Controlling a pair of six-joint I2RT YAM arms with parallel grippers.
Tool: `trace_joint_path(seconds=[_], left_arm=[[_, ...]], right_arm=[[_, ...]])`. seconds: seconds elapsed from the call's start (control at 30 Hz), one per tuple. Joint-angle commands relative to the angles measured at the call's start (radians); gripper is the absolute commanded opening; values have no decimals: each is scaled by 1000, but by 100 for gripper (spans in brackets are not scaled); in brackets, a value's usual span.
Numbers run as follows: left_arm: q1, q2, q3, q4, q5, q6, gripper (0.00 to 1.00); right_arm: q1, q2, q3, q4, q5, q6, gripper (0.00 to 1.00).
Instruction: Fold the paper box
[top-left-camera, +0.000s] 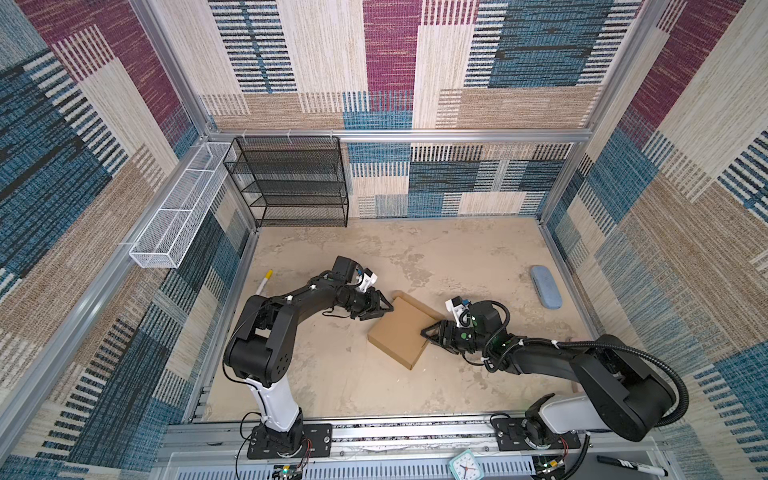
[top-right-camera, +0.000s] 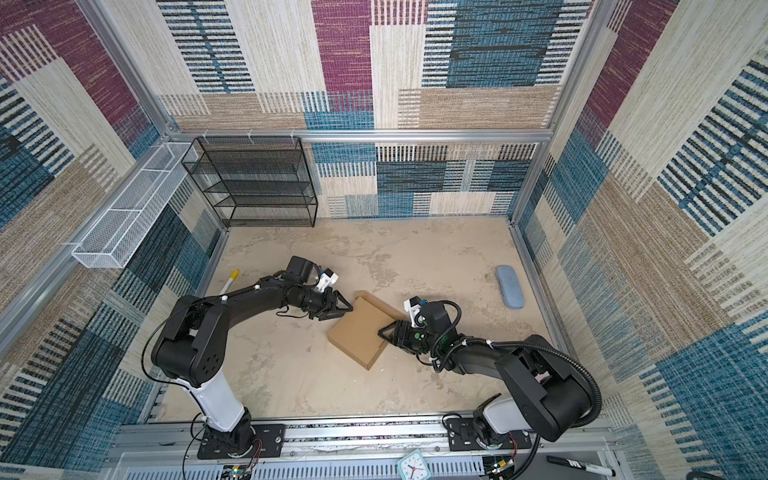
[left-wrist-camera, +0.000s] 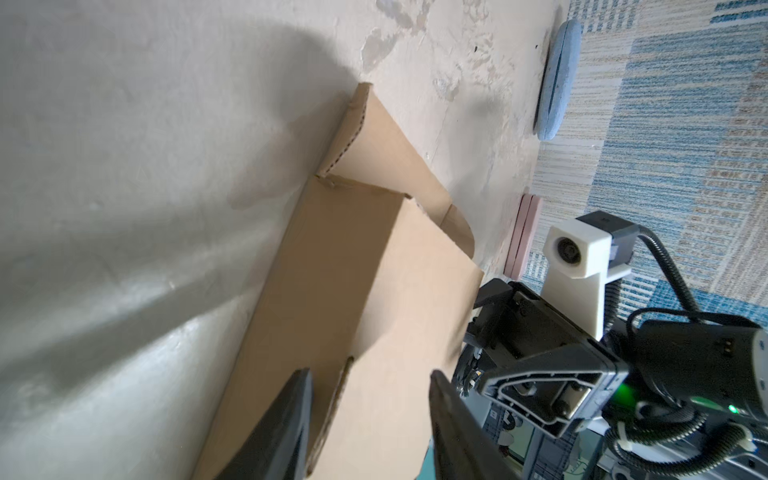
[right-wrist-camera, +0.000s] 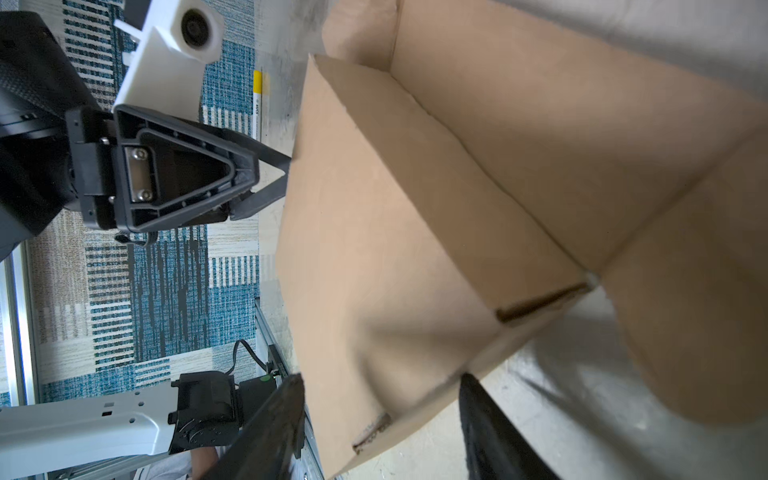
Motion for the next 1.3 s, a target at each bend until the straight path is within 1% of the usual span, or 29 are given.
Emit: trace_joint_path(seconds=[0.0,0.1,0.3,0.37,0.47,0.63,0.83,0.93,1.0,1.07,1.1,1.17,1.2,1.27], left_arm=[[-18,-26,-21,75,65,-47,48],[-22,-62,-66,163,80,-88,48],[-34,-159,-196,396,102,-181,48],[-38,-196,-251,500,104,-215,48],[-50,-254,-309,600,89,-236,48],[-87,-375,-384,678,25,-185,48],[-132,-536,-538,793,-111,-95,48],[-151,-622,-622,852,-171,-49,48],[-161,-663,-657,862,-194,-18,48],[-177,-688,-687,882,-196,16,48],[-185,-697,-700,883,-237,31,48],[-201,-704,-727,886,-254,60,48],[-208,-708,-743,937,-264,69,48],[-223,-720,-764,953,-287,91,48]], right_arm=[[11,2,17,103,-14,-7,61],[16,-11,17,117,-3,-27,61],[23,-67,3,127,49,-91,61],[25,-92,-1,128,73,-114,61],[48,-142,6,121,128,-174,61],[95,-217,8,121,211,-290,61],[157,-291,-13,149,290,-381,60],[165,-330,-42,184,316,-403,60],[170,-354,-61,214,320,-419,60],[178,-373,-72,232,322,-446,60],[184,-383,-76,241,326,-462,60],[199,-407,-90,263,334,-500,60],[210,-420,-101,276,343,-521,60],[230,-442,-125,301,361,-560,60]])
